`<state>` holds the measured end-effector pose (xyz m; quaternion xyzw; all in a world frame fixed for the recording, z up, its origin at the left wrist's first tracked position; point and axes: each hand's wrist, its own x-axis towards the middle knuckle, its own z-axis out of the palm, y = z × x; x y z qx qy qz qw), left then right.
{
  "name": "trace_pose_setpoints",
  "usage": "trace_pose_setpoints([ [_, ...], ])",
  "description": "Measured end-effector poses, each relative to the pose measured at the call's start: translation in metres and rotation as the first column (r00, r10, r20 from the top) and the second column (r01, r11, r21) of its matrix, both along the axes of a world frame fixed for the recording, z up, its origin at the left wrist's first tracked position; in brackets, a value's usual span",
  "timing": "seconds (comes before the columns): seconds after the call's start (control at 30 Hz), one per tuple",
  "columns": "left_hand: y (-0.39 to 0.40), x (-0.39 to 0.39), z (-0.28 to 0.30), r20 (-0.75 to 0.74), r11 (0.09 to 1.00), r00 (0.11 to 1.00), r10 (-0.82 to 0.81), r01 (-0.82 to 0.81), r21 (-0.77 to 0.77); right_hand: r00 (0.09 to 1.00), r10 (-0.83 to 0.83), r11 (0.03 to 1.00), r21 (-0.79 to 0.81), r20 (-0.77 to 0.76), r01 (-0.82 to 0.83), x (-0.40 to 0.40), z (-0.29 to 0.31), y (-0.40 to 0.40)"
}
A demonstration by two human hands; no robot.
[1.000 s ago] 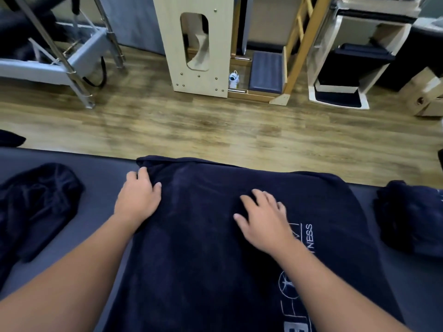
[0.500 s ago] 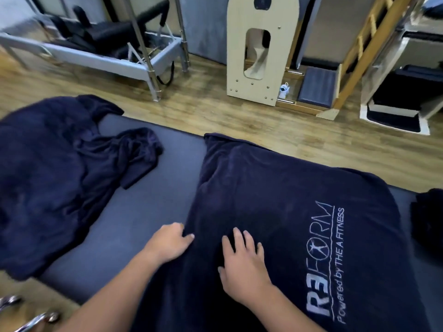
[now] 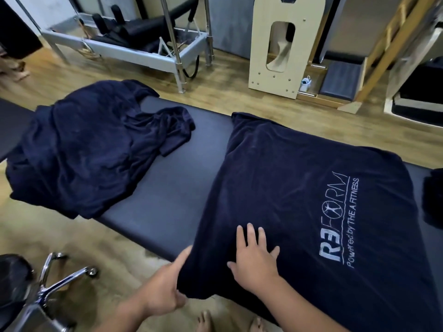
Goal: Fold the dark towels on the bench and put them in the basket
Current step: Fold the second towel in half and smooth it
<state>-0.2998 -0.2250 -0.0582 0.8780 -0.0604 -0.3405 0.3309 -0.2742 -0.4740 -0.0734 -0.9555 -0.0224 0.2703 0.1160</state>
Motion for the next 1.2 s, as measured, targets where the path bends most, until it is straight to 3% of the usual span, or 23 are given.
trace_pose_setpoints([
  [0.1,0.008,-0.015,-0.009,0.076,1.000,0.997,0.022,-0.023,0.013,1.000,-0.022,1.000,0.008,0.000,0.022,0.000,-0.004,0.001],
  [0.2,0.017,-0.011,-0.027,0.288,0.994,0.956,0.048,-0.074,0.080,0.999,-0.051,0.998,-0.031,0.014,0.052,-0.005,-0.006,0.005],
  [0.27,0.017,-0.005,-0.032,0.390,0.997,0.919,0.052,-0.073,0.038,0.994,-0.099,0.993,-0.053,0.035,0.101,-0.008,-0.008,0.010],
  [0.33,0.013,0.000,-0.030,0.396,0.990,0.907,0.142,-0.131,-0.055,0.983,-0.177,0.980,-0.083,0.055,0.182,-0.014,-0.007,0.020],
  [0.4,0.007,0.007,-0.025,0.303,0.946,0.898,0.321,-0.288,-0.148,0.960,-0.271,0.955,-0.109,0.068,0.277,-0.022,-0.006,0.029],
  [0.47,0.008,0.012,-0.022,0.302,0.926,0.877,0.374,-0.335,-0.175,0.930,-0.361,0.922,-0.129,0.062,0.366,-0.031,-0.006,0.036],
  [0.57,0.032,0.017,-0.018,0.470,0.975,0.867,0.165,-0.214,0.052,0.883,-0.469,0.880,-0.086,-0.011,0.466,-0.044,-0.007,0.034],
  [0.6,0.046,0.020,-0.014,0.560,0.976,0.826,0.068,-0.171,0.133,0.875,-0.484,0.874,-0.067,-0.034,0.481,-0.047,-0.007,0.031],
  [0.7,0.092,0.022,-0.010,0.782,0.974,0.606,-0.146,-0.052,0.221,0.850,-0.520,0.854,-0.043,-0.081,0.519,-0.050,-0.004,0.018],
  [0.8,0.119,0.006,-0.023,0.842,0.932,0.402,-0.361,0.110,0.347,0.834,-0.540,0.841,-0.074,-0.112,0.535,-0.047,-0.002,0.016],
  [0.87,0.124,-0.007,-0.038,0.773,0.885,0.434,-0.462,0.173,0.432,0.827,-0.552,0.834,-0.107,-0.107,0.542,-0.046,-0.004,0.023],
  [1.0,0.099,0.005,-0.030,0.705,0.921,0.603,-0.373,0.148,0.361,0.855,-0.516,0.855,-0.101,-0.051,0.510,-0.052,-0.006,0.040],
  [1.07,0.095,0.010,-0.023,0.700,0.909,0.582,-0.414,0.224,0.351,0.879,-0.473,0.881,-0.070,-0.060,0.469,-0.061,-0.006,0.044],
  [1.13,0.112,0.008,-0.029,0.655,0.832,0.515,-0.554,0.364,0.418,0.895,-0.435,0.900,-0.083,-0.096,0.428,-0.071,-0.005,0.042],
  [1.2,0.136,0.005,-0.038,0.524,0.736,0.518,-0.676,0.443,0.512,0.914,-0.392,0.914,-0.154,-0.102,0.375,-0.079,-0.006,0.041],
])
